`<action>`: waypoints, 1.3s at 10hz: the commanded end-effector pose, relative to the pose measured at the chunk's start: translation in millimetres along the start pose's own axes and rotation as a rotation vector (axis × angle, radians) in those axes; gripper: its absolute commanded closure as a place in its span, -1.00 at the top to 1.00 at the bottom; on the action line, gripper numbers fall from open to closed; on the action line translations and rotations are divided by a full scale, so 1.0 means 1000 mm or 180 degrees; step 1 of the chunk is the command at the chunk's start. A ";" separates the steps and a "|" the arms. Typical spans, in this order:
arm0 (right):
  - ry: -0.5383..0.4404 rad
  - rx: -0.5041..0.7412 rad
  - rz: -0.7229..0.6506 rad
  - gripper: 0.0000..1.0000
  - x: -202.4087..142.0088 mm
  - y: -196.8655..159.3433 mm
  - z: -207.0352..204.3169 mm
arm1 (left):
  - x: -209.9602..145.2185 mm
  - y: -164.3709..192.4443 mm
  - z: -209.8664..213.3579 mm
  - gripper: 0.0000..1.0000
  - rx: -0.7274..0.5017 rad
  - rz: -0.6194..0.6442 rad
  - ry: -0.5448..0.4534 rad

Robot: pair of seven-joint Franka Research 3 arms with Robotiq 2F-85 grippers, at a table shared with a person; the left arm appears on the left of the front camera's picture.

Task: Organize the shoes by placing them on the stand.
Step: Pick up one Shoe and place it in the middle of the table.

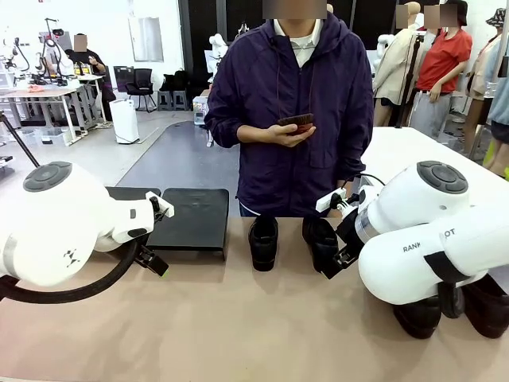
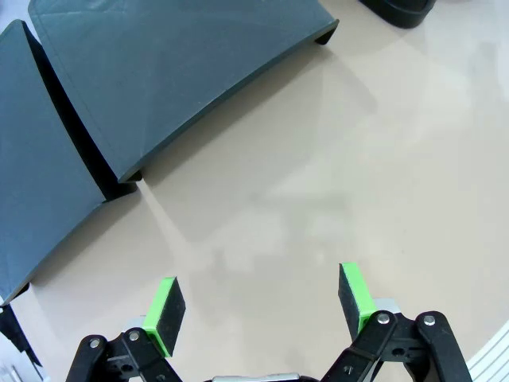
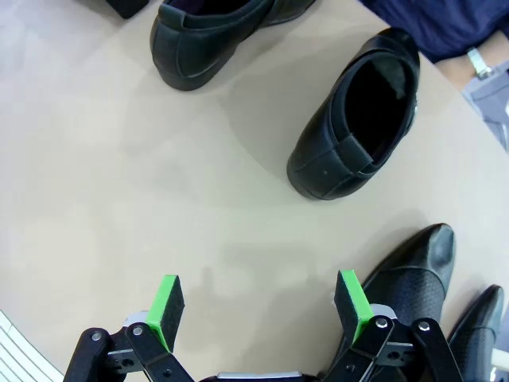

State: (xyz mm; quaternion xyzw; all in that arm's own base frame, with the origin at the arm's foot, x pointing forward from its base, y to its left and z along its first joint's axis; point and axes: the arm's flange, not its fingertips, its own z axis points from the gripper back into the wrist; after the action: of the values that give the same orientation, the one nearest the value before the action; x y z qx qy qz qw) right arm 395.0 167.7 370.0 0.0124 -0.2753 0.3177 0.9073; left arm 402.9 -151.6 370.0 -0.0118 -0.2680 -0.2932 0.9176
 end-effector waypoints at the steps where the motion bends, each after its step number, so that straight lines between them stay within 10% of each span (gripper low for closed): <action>1: 0.0000 0.0000 0.0000 1.00 0.000 0.000 0.000 | 0.000 0.000 0.000 1.00 0.0000 0.0000 0.0000; 6: 0.0634 0.0698 -0.0707 1.00 0.010 -0.018 0.103 | 0.012 0.005 0.106 1.00 -0.1108 0.0414 0.0418; 13: -0.0015 0.0463 -0.1406 1.00 -0.102 -0.039 0.316 | -0.100 0.040 0.300 1.00 -0.0984 0.1009 -0.0139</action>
State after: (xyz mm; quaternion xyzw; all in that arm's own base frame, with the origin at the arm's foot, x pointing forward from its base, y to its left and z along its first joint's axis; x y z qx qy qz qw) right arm 220.1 35.5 603.8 0.1402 -0.2365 0.1616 0.9478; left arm 233.8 -21.6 591.3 -0.1917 -0.2225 -0.2105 0.9324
